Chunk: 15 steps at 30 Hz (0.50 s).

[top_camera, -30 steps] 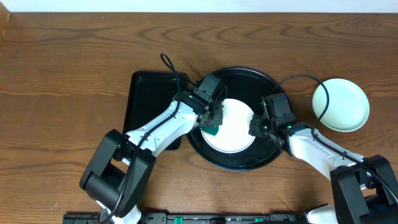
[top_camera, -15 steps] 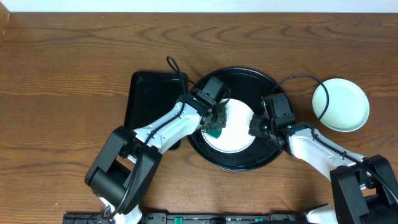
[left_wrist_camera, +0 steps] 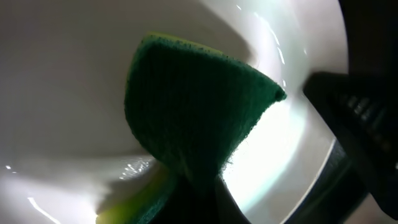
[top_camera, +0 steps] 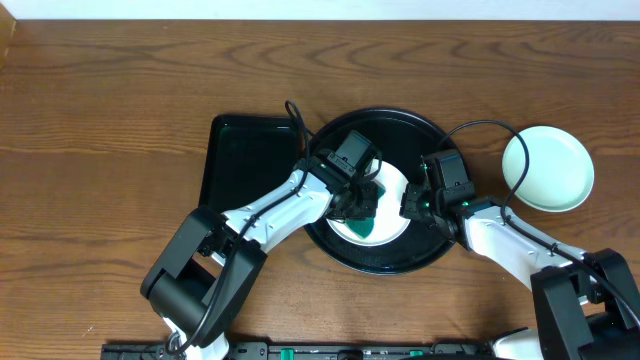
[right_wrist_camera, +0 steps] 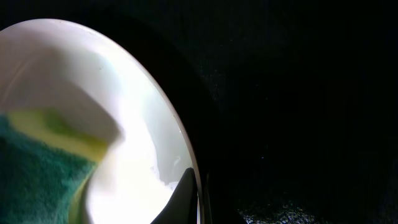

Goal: Clean dirty plates on tray and stack at the side
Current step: 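Continue scrubbing the pink plate center with the left gripper's sponge, then return the sponge with the left gripper into the black tray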

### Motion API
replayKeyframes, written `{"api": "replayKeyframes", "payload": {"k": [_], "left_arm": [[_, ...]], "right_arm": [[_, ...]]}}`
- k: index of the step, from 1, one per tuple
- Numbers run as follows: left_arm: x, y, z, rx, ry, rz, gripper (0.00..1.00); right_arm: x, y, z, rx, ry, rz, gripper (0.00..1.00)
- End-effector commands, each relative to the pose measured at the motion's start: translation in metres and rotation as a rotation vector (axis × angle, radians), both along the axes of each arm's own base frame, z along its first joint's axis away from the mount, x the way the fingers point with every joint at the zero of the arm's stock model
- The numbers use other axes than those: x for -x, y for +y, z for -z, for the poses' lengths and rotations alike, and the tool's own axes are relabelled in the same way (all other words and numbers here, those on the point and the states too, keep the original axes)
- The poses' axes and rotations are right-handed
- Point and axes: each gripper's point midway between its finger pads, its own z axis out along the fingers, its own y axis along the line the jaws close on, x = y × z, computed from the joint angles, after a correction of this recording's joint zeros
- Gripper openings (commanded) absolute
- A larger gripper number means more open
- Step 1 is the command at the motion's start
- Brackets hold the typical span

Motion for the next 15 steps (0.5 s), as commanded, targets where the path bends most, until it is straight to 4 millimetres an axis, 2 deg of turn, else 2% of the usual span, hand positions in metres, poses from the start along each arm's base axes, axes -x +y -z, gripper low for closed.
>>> {"api": "replayKeyframes", "payload": {"k": [1,6,10,12,15], "left_arm": [[0.001,-0.003,-0.025,0.080,0.000,-0.001,0.08],[-0.013,0.008,-0.075,0.149,-0.115,-0.013,0.07],[-0.025,0.026,-0.113,0.181,-0.232,-0.009,0.07],[-0.036,0.048,-0.121,0.138,-0.279,-0.058,0.08],[-0.049,0.090,-0.117,0.017,-0.300,-0.166,0.08]], "right_arm": [[0.013,0.002,0.018,-0.001,0.068,-0.016,0.01],[0.013,0.002,0.018,-0.001,0.068,-0.016,0.01],[0.013,0.002,0.018,-0.001,0.065,-0.016,0.01],[0.013,0.002,0.018,-0.001,0.066,-0.016,0.01],[0.013,0.002,0.018,-0.001,0.066,-0.016,0.01]]}}
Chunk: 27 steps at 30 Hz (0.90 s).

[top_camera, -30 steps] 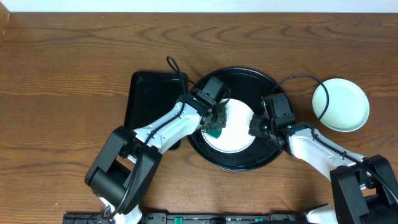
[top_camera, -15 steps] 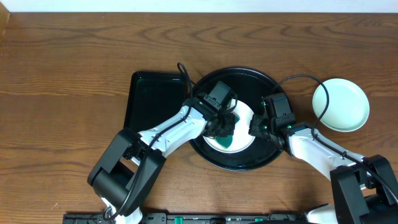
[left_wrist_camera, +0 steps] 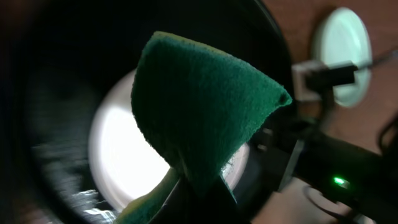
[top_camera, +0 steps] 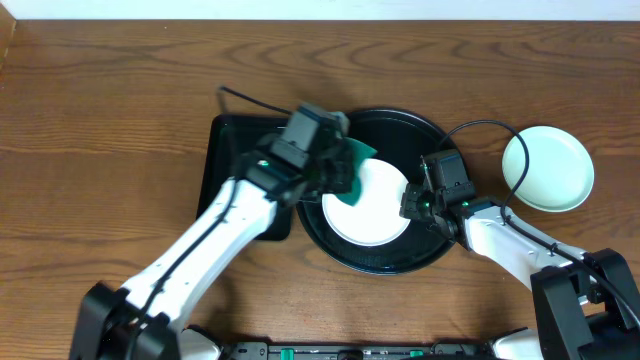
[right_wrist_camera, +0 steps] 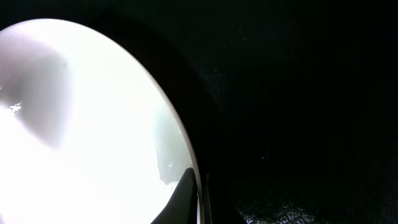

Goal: Clean dirty plates on tray and stack at the side
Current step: 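Return the sponge with the left gripper into the black tray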

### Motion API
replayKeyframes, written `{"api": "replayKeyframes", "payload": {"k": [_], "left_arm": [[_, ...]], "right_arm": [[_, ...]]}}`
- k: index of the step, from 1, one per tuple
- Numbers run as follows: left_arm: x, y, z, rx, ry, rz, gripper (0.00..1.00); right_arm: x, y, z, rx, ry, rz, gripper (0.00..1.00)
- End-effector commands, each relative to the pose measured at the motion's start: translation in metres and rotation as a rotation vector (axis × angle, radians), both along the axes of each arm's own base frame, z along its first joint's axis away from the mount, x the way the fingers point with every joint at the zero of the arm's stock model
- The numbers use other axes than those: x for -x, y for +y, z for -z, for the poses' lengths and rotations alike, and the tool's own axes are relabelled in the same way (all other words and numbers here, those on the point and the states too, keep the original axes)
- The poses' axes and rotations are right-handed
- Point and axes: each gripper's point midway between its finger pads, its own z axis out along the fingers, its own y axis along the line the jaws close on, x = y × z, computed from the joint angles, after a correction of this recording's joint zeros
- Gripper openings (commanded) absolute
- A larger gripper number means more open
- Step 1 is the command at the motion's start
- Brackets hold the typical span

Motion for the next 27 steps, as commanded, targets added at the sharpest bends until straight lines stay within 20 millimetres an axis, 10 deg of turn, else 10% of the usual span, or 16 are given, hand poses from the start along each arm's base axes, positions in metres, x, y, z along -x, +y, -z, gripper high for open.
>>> {"api": "replayKeyframes", "payload": {"k": [1,11,27], "left_arm": [[-0.018,0.052,0.011,-0.152,-0.024,-0.125,0.08],[-0.017,0.178,0.040,-0.479,0.076,-0.339,0.08],[-0.001,0.200,0.096,-0.500,0.123,-0.360,0.08]], "right_arm": [[0.013,0.002,0.018,-0.001,0.066,-0.016,0.01],[0.013,0.002,0.018,-0.001,0.065,-0.016,0.01],[0.013,0.002,0.018,-0.001,0.066,-0.016,0.01]]}}
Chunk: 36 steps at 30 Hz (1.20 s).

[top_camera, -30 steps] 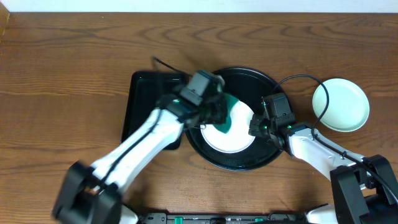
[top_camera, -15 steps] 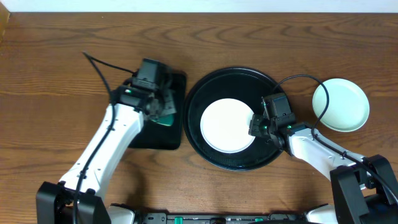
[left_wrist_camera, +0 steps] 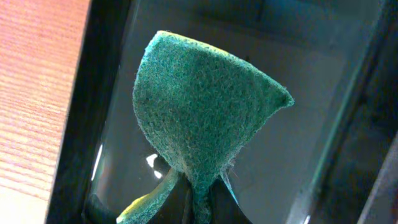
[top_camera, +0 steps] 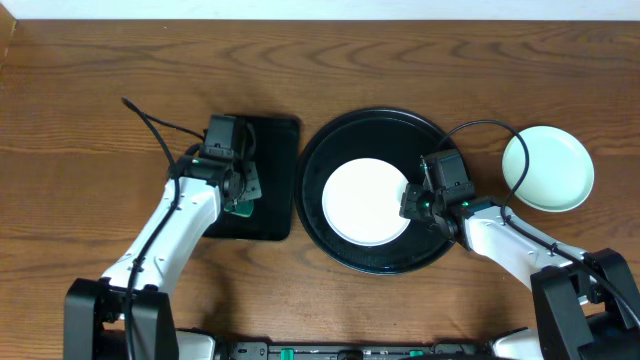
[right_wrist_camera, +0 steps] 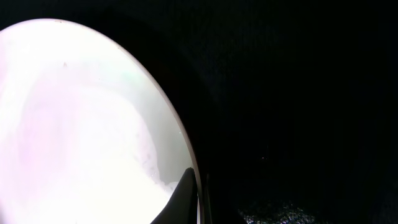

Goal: Clean dirty plates on tray and stack at the side
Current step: 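Return the sponge with the left gripper into the black tray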

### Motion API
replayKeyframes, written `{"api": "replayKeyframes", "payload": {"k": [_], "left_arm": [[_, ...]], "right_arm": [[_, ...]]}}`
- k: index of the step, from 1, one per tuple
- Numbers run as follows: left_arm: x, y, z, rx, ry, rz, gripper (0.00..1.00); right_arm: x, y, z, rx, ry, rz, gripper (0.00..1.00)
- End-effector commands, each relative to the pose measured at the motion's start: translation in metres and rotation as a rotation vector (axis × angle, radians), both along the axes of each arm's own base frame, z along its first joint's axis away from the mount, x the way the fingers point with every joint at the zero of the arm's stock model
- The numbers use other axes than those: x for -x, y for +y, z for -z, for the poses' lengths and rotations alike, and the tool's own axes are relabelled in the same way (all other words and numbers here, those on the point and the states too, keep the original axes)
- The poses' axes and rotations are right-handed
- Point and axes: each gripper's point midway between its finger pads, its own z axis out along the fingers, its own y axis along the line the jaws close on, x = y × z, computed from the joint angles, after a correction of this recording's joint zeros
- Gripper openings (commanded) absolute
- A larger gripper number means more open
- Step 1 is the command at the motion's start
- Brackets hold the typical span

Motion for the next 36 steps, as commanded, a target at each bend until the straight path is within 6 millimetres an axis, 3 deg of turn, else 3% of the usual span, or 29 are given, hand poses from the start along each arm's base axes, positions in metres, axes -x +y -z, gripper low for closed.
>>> {"api": "replayKeyframes", "payload": {"k": [1,13,25,30,36], "left_arm": [[0.005,0.004,0.009,-0.016,0.010,0.000,0.08],[0.004,0.003,0.015,-0.011,0.006,0.000,0.08],[0.004,0.003,0.035,-0.020,0.055,0.001,0.08],[0.000,0.002,0.030,-0.015,0.044,0.002,0.39],[-0.016,-0.001,-0.008,0.004,-0.063,0.000,0.53]], "right_arm": [[0.013,0.002,0.018,-0.001,0.066,-0.016,0.01],[0.013,0.002,0.018,-0.001,0.066,-0.016,0.01],[0.013,0.002,0.018,0.000,0.066,-0.016,0.01],[0.013,0.002,0.018,0.000,0.066,-0.016,0.01],[0.013,0.002,0.018,0.000,0.066,-0.016,0.01]]}}
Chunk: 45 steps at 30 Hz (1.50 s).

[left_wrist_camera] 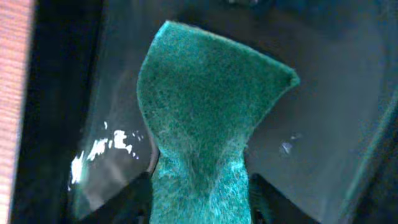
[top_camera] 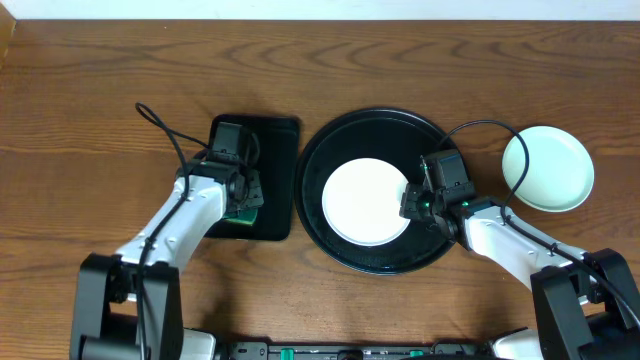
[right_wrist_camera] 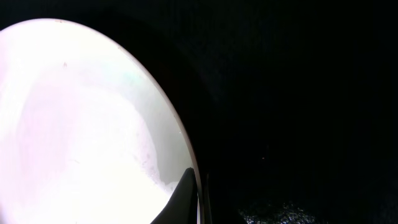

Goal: Clean dirty plates on tray and stack at the side
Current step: 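Return the sponge with the left gripper into the black tray, then lift the pink plate off the round tray with the right gripper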

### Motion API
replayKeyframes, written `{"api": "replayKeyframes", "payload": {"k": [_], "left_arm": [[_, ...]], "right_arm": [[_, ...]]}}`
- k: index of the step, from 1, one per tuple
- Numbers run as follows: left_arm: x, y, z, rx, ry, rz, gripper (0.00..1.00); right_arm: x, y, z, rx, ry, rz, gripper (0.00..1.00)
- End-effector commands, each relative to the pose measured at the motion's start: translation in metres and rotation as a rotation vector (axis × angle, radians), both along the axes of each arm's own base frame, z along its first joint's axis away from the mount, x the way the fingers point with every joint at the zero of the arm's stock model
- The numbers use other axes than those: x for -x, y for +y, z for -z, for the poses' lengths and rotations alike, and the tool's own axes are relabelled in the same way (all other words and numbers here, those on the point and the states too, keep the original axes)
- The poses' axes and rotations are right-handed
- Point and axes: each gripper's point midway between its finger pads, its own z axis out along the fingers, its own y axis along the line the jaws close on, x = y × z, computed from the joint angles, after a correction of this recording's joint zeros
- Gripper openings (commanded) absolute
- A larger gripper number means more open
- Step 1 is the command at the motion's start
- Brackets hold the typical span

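Observation:
A white plate (top_camera: 360, 200) lies in the round black tray (top_camera: 375, 125). My right gripper (top_camera: 407, 205) is shut on its right rim; in the right wrist view one dark finger sits over the plate's (right_wrist_camera: 74, 124) edge at the gripper (right_wrist_camera: 200, 186). The green sponge (left_wrist_camera: 211, 99) rests in the black rectangular tray (top_camera: 275, 150). My left gripper (left_wrist_camera: 200, 193) stands open around its lower end, its fingers (left_wrist_camera: 134, 196) spread on either side. Overhead, the left gripper (top_camera: 241, 200) covers most of the sponge (top_camera: 238, 213).
A second pale plate (top_camera: 547, 168) sits on the wooden table (top_camera: 100, 100) to the right of the round tray. The rectangular tray stands close against the round tray's left side. Cables loop from both wrists.
My left gripper has opened: the sponge, pinched thin before, now spreads wide between parted fingers low in the rectangular tray. The right gripper and white plate have not moved.
My left gripper first pressed the sponge onto the white plate. Then it held the sponge above the plate's left edge, then over the rectangular tray, still pinched. Now it is open with the sponge in that tray. My right gripper held the plate's rim throughout.

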Motion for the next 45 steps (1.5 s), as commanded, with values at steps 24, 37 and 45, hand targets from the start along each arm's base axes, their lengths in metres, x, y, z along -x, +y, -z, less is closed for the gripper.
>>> {"api": "replayKeyframes", "payload": {"k": [24,37,45], "left_arm": [[-0.009,0.068,-0.145,-0.193,-0.417,-0.186,0.79],[-0.009,0.068,-0.145,-0.193,-0.417,-0.186,0.79],[-0.009,0.068,-0.145,-0.193,-0.417,-0.186,0.79]], "right_arm": [[0.016,0.000,0.019,0.006,0.080,-0.016,0.34],[0.019,-0.001,0.020,0.010,0.091,-0.015,0.04],[0.023,-0.011,0.025,0.055,0.116,0.014,0.01]]}}
